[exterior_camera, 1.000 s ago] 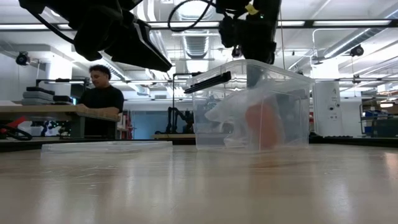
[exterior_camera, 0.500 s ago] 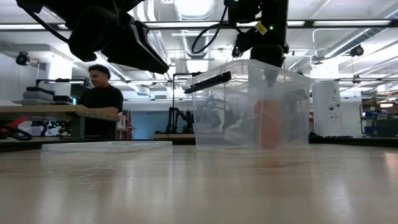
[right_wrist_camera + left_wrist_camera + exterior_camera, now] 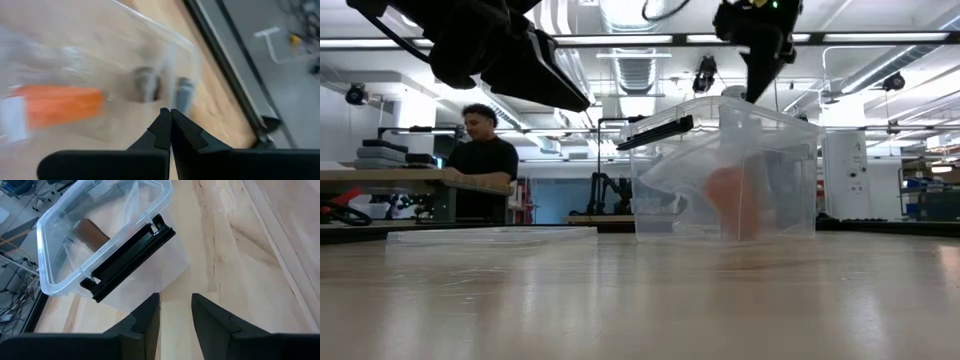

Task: Roll bandage
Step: Adjust the transparent zip bags

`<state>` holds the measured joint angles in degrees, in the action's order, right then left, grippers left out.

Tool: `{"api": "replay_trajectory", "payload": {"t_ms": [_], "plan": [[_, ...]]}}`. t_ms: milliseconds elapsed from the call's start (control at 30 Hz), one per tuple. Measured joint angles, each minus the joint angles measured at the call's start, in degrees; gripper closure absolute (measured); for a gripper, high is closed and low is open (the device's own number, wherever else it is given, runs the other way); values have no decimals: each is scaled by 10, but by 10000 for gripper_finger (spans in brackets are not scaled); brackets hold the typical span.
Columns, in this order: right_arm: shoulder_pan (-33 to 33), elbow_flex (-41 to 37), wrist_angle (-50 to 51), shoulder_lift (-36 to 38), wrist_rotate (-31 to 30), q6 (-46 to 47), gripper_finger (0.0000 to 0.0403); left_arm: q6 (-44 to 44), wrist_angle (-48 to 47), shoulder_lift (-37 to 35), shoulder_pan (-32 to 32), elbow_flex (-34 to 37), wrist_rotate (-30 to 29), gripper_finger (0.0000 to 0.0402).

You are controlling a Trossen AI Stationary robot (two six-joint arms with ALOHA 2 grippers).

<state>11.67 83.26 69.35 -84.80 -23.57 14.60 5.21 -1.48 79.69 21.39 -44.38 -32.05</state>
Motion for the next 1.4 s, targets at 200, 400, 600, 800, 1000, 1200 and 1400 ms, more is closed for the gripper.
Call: {"api": "replay_trajectory", "payload": {"t_ms": [200, 400, 600, 800, 1000, 1200, 1400], "plan": [[-57, -2, -90, -6, 104, 5, 379, -2, 1, -2, 0, 0, 0, 306], [-91, -2, -165, -70, 186, 46, 291, -3, 0, -6, 1, 0, 1, 316], [-100, -3, -158, -130, 196, 8, 196, -9, -2, -14, 6, 0, 1, 314], [-108, -3, -153, -145, 196, -54, 126, -9, -6, -17, 6, 0, 1, 303], [-104, -3, -139, -163, 160, -78, 117, -9, -7, -17, 6, 0, 1, 298], [-97, -1, -118, -182, 167, -82, 183, -13, -10, -17, 6, 0, 1, 308], [-85, -2, -109, -192, 160, -79, 304, -13, -14, -17, 6, 0, 1, 321]]}}
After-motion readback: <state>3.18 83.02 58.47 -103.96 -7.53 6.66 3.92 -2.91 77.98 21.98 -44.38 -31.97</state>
